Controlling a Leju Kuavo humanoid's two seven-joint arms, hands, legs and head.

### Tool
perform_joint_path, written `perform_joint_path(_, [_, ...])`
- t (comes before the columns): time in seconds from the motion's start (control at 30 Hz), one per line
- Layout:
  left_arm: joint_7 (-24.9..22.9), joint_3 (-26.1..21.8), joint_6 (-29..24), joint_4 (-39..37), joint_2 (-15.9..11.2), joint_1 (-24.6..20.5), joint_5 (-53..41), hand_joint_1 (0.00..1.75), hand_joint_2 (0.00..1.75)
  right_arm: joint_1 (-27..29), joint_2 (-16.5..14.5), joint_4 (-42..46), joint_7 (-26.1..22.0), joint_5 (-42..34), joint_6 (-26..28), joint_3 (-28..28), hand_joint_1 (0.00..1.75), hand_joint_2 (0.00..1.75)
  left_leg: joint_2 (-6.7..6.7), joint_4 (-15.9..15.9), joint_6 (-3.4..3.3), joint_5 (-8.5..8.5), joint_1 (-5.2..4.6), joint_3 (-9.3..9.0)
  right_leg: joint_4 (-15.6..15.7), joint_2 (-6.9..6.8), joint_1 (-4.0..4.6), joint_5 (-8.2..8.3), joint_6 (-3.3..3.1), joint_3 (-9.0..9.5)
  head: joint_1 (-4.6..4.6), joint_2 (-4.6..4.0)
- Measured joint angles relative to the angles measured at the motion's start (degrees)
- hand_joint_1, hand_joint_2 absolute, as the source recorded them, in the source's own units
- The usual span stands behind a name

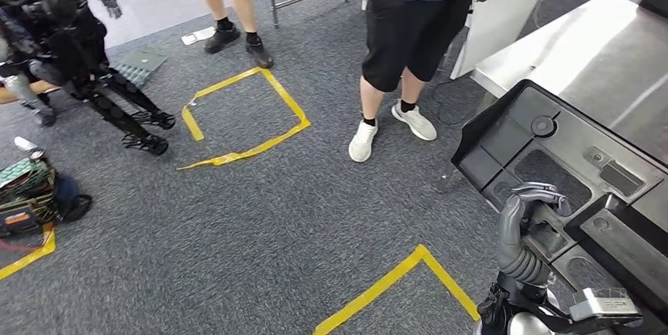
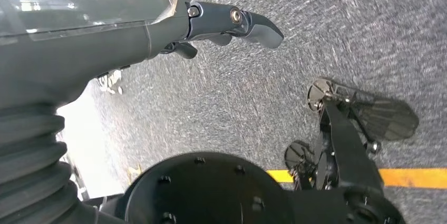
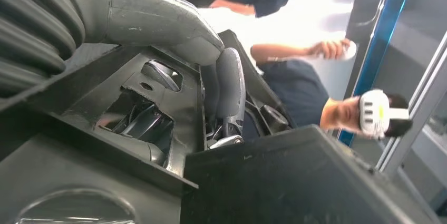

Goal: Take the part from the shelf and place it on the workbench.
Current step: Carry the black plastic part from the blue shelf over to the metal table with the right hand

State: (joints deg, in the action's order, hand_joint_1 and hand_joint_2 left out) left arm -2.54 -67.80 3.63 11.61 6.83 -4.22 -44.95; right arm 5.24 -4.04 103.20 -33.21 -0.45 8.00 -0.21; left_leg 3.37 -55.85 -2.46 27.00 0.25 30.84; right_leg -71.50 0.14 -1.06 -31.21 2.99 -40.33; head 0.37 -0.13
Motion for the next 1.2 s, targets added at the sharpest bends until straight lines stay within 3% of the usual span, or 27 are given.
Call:
perform_joint_path(0.03, [0.0, 0.0, 0.0, 0.0, 0.1, 0.0, 0.0, 0.00, 1.75, 0.0, 0.1, 0.0, 0.0, 0.0, 0.0, 0.0, 1.75, 1.75, 0.64, -0.1, 0.17, 0.11, 0.03, -0.08, 4.1, -0.77, -0.10, 1.47, 0.59, 2.35, 0.01, 0.00])
perform_joint_path(0.1, [0.0, 0.0, 0.0, 0.0, 0.1, 0.0, 0.0, 0.00, 1.75, -0.1, 0.2, -0.1, -0.1, 0.0, 0.0, 0.0, 1.75, 1.75, 1.77, -0.4, 0.77, 0.50, -0.10, -0.28, 11.8, -3.04, -0.01, 3.87, 0.88, 6.76, 0.03, 0.00])
perform_joint_path(0.17, [0.0, 0.0, 0.0, 0.0, 0.1, -0.1, 0.0, 0.00, 1.75, -0.1, 0.2, -0.1, -0.2, 0.0, 0.0, 0.0, 1.75, 1.75, 2.64, -0.6, 1.38, 0.88, -0.34, -0.52, 14.1, -3.80, 0.29, 4.51, 0.06, 8.08, -0.05, 0.00])
perform_joint_path(0.23, [0.0, 0.0, 0.0, 0.0, 0.1, -0.2, 0.0, 0.00, 1.75, 0.0, 0.3, -0.1, -0.2, 0.0, 0.0, -0.1, 1.75, 1.75, 3.46, -0.6, 1.95, 1.12, -0.21, -0.77, 14.2, -2.57, 0.30, 4.70, -0.85, 7.96, -0.17, 0.00])
perform_joint_path(0.27, [0.0, 0.0, 0.0, 0.0, 0.1, -0.3, 0.0, 0.00, 1.75, 0.0, 0.4, -0.1, -0.2, 0.0, 0.0, -0.1, 1.75, 1.75, 2.96, -0.9, 2.28, 1.53, 0.00, -0.76, 14.2, -1.91, 0.16, 4.78, -1.25, 7.89, -0.25, 0.00])
perform_joint_path(0.33, [0.0, 0.0, 0.0, 0.0, 0.2, -0.4, -0.1, 0.00, 1.75, -0.1, 0.4, -0.1, -0.3, 0.0, 0.0, -0.1, 1.75, 1.75, -0.06, -4.5, 2.82, 4.14, 0.37, 0.67, 14.3, -0.74, -0.24, 5.01, -2.04, 7.95, -0.36, 0.00])
perform_joint_path(0.37, [0.0, 0.0, 0.0, 0.0, 0.2, -0.4, -0.1, 0.00, 1.75, -0.1, 0.3, -0.1, -0.3, 0.0, 0.0, -0.1, 1.75, 1.75, -1.82, -8.1, 2.95, 6.17, 0.46, 2.30, 14.3, -0.17, -0.24, 5.05, -2.25, 7.91, -0.43, 0.00])
perform_joint_path(0.43, [0.1, 0.0, 0.0, 0.0, 0.2, -0.4, -0.1, 0.00, 1.75, -0.1, 0.3, -0.2, -0.3, 0.0, 0.0, 0.0, 1.75, 1.75, -3.26, -15.6, 2.96, 9.23, 0.47, 6.05, 14.3, 1.13, -0.08, 5.07, -2.45, 7.89, -0.49, 0.00])
perform_joint_path(0.47, [0.0, 0.0, 0.0, 0.0, 0.2, -0.4, -0.1, 0.00, 1.75, 0.0, 0.3, -0.2, -0.3, 0.0, 0.0, 0.0, 1.75, 1.75, -3.43, -17.4, 2.85, 9.26, 0.46, 7.09, 14.3, 1.89, 0.02, 5.08, -2.46, 7.92, -0.49, 0.00])
perform_joint_path(0.5, [0.0, 0.0, -0.1, 0.0, 0.1, -0.4, -0.1, 0.00, 1.75, 0.0, 0.3, -0.2, -0.3, 0.0, 0.0, 0.0, 1.75, 1.75, -3.56, -16.8, 2.66, 8.08, 0.46, 7.04, 14.3, 2.67, 0.10, 5.07, -2.45, 8.01, -0.49, 0.00])
perform_joint_path(0.57, [-0.3, 0.0, -0.5, 0.0, 0.1, -0.3, -0.1, 0.00, 1.75, 0.0, 0.2, -0.2, -0.3, 0.0, 0.1, 0.0, 1.75, 1.75, -4.83, -10.2, 2.13, 3.68, 0.49, 4.31, 14.2, 4.23, 0.12, 5.07, -2.42, 8.24, -0.50, 0.00])
perform_joint_path(0.6, [-0.4, 0.0, -0.8, 0.0, 0.0, -0.3, -0.2, 0.00, 1.75, 0.0, 0.2, -0.2, -0.3, 0.0, 0.2, 0.0, 1.75, 1.75, -6.48, -6.4, 1.85, 1.96, 0.61, 2.66, 14.1, 4.93, 0.28, 5.06, -2.34, 8.21, -0.47, 0.00])
perform_joint_path(0.67, [-0.6, 0.0, -1.5, 0.0, 0.0, -0.3, -0.4, 0.00, 1.75, 0.0, 0.1, -0.2, -0.3, 0.0, 0.4, 0.1, 1.75, 1.75, -8.86, -2.1, 1.59, 0.62, 0.59, 0.83, 14.0, 6.21, 0.24, 5.19, -1.88, 7.79, -0.40, 0.00])
perform_joint_path(0.7, [-0.7, 0.0, -1.7, 0.0, 0.0, -0.3, -0.5, 0.00, 1.75, 0.0, 0.1, -0.2, -0.3, 0.0, 0.5, 0.1, 1.75, 1.75, -9.06, -1.7, 1.46, 0.78, 0.46, 0.71, 14.1, 6.88, 0.13, 5.34, -1.50, 7.49, -0.38, 0.00])
perform_joint_path(0.73, [-0.8, 0.0, -2.0, 0.0, 0.1, -0.3, -0.6, 0.00, 1.75, 0.2, 0.1, -0.1, -0.3, 0.1, 0.6, 0.1, 1.75, 1.75, -8.30, -1.5, 1.25, 0.68, 0.34, 0.67, 14.2, 7.61, -0.03, 5.53, -1.05, 7.14, -0.35, 0.00])
perform_joint_path(0.77, [-0.8, 0.0, -2.3, 0.0, 0.1, -0.4, -0.8, 0.00, 1.75, 0.4, 0.1, 0.0, -0.3, 0.1, 0.7, 0.1, 1.75, 1.75, -7.51, -1.2, 0.93, 0.49, 0.30, 0.55, 14.1, 7.48, -0.07, 5.52, -0.72, 6.77, -0.33, 0.00])
perform_joint_path(0.8, [-0.9, 0.0, -2.6, 0.0, 0.2, -0.4, -0.9, 0.00, 1.75, 0.6, 0.1, 0.2, -0.3, 0.1, 0.8, 0.1, 1.75, 1.75, -6.66, -0.8, 0.56, 0.29, 0.33, 0.40, 13.2, 6.47, 0.05, 5.08, -0.56, 6.15, -0.19, 0.00])
perform_joint_path(0.83, [-0.9, 0.0, -2.9, 0.0, 0.3, -0.4, -1.0, 0.00, 1.75, 0.7, 0.1, 0.3, -0.3, 0.2, 0.9, 0.1, 1.75, 1.75, -5.73, -0.5, 0.21, 0.11, 0.38, 0.26, 11.2, 4.91, 0.26, 4.08, -0.62, 5.01, 0.03, 0.00])
perform_joint_path(0.9, [-0.9, 0.0, -3.1, 0.0, 0.3, -0.3, -1.1, 0.00, 1.75, 0.9, 0.2, 0.5, -0.3, 0.2, 1.0, 0.1, 1.75, 1.75, -3.88, -0.3, -0.18, 0.07, 0.18, 0.19, 3.9, 1.62, 0.41, 0.88, -1.08, 1.50, 0.37, 0.00])
perform_joint_path(0.97, [-0.9, 0.0, -3.1, 0.0, 0.3, -0.3, -1.1, 0.00, 1.75, 1.2, 0.2, 0.5, -0.3, 0.2, 1.0, 0.1, 1.75, 1.75, -2.04, -0.3, -0.29, 0.12, 0.00, 0.25, -1.9, 0.63, 0.28, -1.02, -0.92, -1.19, 0.42, 0.00])
perform_joint_path(1.0, [-0.8, 0.0, -3.0, 0.0, 0.4, -0.3, -1.1, 0.00, 1.75, 1.3, 0.2, 0.5, -0.3, 0.2, 1.0, 0.1, 1.75, 1.75, -1.24, -0.3, -0.27, 0.15, -0.02, 0.25, -1.8, 0.40, 0.21, -0.72, -0.51, -0.96, 0.44, 0.00])
perform_joint_path(1.03, [-0.7, 0.0, -2.9, 0.0, 0.4, -0.3, -1.2, 0.00, 1.75, 1.5, 0.2, 0.6, -0.3, 0.2, 1.0, 0.1, 1.75, 1.75, -0.49, -0.3, -0.21, 0.19, -0.01, 0.21, 0.7, 0.08, 0.13, 0.35, 0.02, 0.52, 0.45, 0.00])
perform_joint_path(1.1, [-0.2, 0.0, -2.6, 0.0, 0.6, -0.3, -1.2, 0.00, 1.75, 1.7, 0.2, 0.8, -0.3, 0.2, 1.1, 0.1, 1.75, 1.75, 0.74, -0.4, 0.12, 0.41, -0.16, -0.02, 9.1, -1.96, 0.10, 3.04, 0.71, 5.44, 0.49, 0.00])
perform_joint_path(1.17, [0.4, 0.0, -2.3, 0.0, 0.7, -0.3, -1.2, 0.00, 1.75, 1.8, 0.2, 1.2, -0.3, 0.2, 1.1, 0.1, 1.75, 1.75, 1.71, -0.5, 0.69, 0.74, -0.50, -0.33, 14.2, -3.77, 0.33, 4.40, 0.30, 8.40, 0.48, 0.00])
perform_joint_path(1.2, [0.7, 0.0, -2.2, 0.0, 0.7, -0.3, -1.2, 0.00, 1.75, 1.9, 0.2, 1.3, -0.3, 0.1, 1.2, 0.0, 1.75, 1.75, 2.17, -0.5, 0.99, 0.84, -0.65, -0.49, 14.6, -3.92, 0.51, 4.45, -0.19, 8.48, 0.49, 0.00])
